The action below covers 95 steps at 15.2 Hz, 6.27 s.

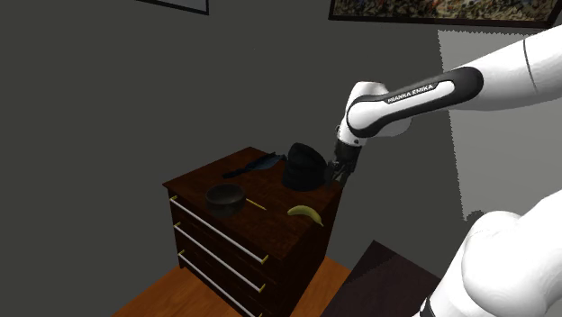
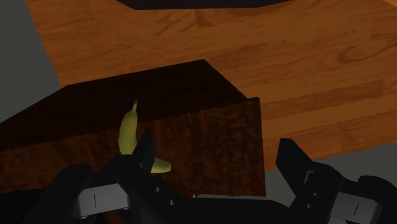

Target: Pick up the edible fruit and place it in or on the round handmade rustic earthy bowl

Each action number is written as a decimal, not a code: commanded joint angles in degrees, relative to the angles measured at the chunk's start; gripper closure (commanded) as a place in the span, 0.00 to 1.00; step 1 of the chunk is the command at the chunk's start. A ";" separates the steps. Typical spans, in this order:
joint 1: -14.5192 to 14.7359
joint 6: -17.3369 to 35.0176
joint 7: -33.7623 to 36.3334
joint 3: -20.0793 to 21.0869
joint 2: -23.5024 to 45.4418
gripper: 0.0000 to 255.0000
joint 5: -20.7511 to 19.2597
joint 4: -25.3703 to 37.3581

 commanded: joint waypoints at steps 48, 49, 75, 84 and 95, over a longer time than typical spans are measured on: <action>-7.60 26.73 -32.73 0.42 54.38 1.00 27.53 24.73; -7.34 26.24 -32.38 0.07 53.67 1.00 27.13 24.52; -2.57 11.81 -22.77 -6.73 37.00 1.00 15.54 23.51; 0.85 8.38 -15.84 -4.78 39.40 1.00 14.67 30.18; 6.44 2.26 -3.91 -0.91 52.02 1.00 14.87 50.20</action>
